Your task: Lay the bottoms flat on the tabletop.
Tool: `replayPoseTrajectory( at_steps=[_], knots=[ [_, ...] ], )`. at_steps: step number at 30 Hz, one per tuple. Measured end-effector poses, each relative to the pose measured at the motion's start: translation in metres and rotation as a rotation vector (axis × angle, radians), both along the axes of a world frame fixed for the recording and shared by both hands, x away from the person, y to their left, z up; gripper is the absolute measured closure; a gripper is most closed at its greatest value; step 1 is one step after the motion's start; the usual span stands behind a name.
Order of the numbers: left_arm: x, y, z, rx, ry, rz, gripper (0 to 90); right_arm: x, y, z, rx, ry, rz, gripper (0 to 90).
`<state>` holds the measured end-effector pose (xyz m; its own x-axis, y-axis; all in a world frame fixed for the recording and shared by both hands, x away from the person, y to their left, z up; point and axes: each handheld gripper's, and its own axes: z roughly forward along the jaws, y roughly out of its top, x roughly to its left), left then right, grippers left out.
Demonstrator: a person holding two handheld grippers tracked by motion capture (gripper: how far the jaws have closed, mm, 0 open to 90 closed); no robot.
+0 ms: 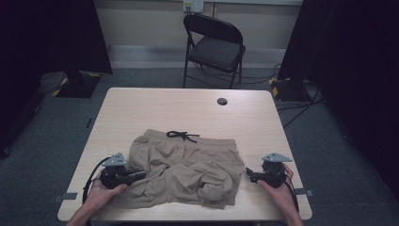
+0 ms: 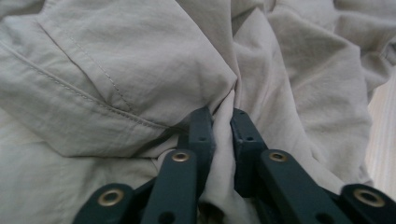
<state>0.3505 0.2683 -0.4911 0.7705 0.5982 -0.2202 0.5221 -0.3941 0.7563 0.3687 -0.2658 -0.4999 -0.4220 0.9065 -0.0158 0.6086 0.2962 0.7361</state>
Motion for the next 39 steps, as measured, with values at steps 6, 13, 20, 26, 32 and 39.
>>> replayPoseTrajectory(
  at_steps=[6,13,20,26,32,39],
  knots=[
    [0.004,0.007,0.02,-0.066,-0.034,0.034,61.1,0.0,0.0,0.0,0.0,0.0,0.0,13.7],
    [0.025,0.013,0.057,-0.133,-0.119,0.097,44.5,0.0,0.0,0.0,0.001,0.001,0.0,13.7],
    [0.076,-0.008,0.046,-0.123,-0.027,0.118,71.1,0.0,0.0,0.0,0.0,0.0,0.0,13.7],
    [0.065,-0.026,0.001,0.036,0.071,0.019,77.1,0.0,0.0,0.0,0.001,0.0,0.0,13.7],
    [0.035,-0.018,-0.003,0.026,0.058,0.048,73.9,0.0,0.0,0.0,0.0,0.0,0.001,13.7],
    [0.013,-0.021,-0.003,0.014,0.056,0.029,69.0,0.0,0.0,0.0,-0.001,0.0,0.001,13.8]
  ],
)
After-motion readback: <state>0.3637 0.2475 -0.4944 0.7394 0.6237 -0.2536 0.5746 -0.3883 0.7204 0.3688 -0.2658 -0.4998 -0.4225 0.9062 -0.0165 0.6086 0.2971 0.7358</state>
